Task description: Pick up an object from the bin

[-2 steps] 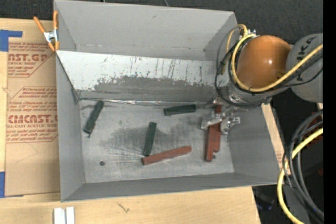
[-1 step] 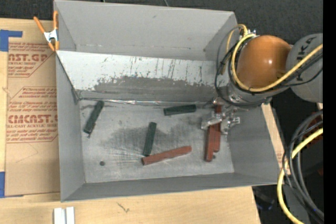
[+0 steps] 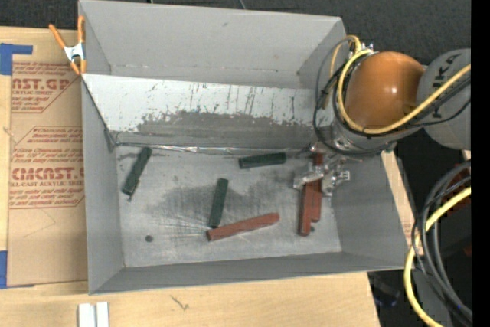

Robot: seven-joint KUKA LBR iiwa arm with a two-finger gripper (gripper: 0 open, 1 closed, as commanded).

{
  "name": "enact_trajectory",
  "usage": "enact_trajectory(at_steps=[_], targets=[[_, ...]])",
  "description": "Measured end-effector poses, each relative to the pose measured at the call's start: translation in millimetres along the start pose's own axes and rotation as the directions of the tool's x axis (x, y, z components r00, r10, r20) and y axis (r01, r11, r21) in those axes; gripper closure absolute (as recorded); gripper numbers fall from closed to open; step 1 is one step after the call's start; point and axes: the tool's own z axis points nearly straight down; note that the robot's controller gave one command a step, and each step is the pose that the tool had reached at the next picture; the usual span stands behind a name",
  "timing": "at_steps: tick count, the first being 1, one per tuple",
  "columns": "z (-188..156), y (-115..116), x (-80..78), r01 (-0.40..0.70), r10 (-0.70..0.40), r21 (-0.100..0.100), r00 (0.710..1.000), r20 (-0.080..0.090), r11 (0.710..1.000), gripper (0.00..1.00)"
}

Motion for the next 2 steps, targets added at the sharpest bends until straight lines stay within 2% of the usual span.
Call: enact_trajectory(at_steps=[2], targets=[[0.0, 0.0, 0.0, 0.0, 0.0, 0.0, 1.0, 0.0, 1.0, 1.0]])
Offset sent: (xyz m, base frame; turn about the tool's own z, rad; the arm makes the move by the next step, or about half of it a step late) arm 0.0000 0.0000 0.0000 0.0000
